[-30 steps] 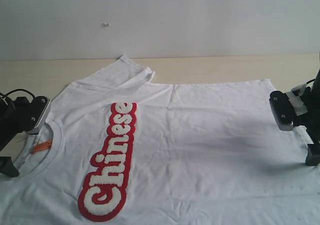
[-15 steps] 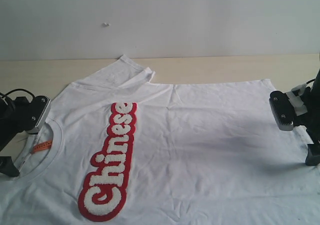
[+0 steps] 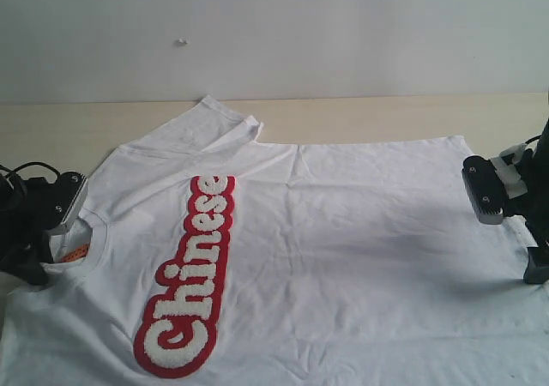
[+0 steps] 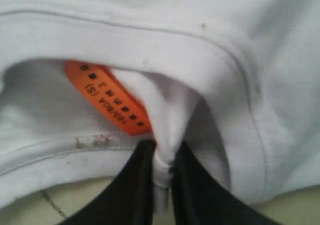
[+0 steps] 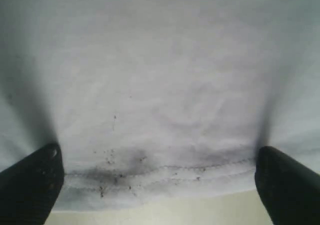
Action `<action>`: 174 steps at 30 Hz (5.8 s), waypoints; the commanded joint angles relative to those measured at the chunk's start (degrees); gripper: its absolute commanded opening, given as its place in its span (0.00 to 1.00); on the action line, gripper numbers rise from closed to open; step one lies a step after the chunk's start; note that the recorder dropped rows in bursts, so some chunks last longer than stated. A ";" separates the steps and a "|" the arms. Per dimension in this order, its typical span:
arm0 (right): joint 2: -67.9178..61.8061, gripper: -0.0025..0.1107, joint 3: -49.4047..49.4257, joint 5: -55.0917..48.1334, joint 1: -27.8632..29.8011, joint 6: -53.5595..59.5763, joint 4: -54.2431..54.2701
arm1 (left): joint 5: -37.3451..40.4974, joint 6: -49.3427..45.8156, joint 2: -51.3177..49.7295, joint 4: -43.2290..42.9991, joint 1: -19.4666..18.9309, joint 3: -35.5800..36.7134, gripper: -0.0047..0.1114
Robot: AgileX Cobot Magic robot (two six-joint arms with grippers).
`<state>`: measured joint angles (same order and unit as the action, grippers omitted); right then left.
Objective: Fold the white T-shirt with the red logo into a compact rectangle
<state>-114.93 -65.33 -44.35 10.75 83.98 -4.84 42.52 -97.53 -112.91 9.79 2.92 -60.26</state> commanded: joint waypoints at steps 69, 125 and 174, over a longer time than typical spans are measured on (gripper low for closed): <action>10.96 0.02 -2.09 0.57 0.23 -1.42 16.96 | -1.04 18.05 12.16 -7.50 0.00 0.98 0.04; 56.04 0.02 -3.05 -3.46 -2.79 -28.49 30.70 | 11.61 64.92 68.68 -33.89 -0.14 -4.00 0.04; 30.68 0.02 -4.84 -13.12 -9.45 -50.07 11.29 | 10.79 45.21 43.94 -24.28 -0.16 -1.70 0.04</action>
<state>-78.79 -67.14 -57.79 1.38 34.66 7.56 60.14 -52.21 -64.54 -10.55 2.92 -62.14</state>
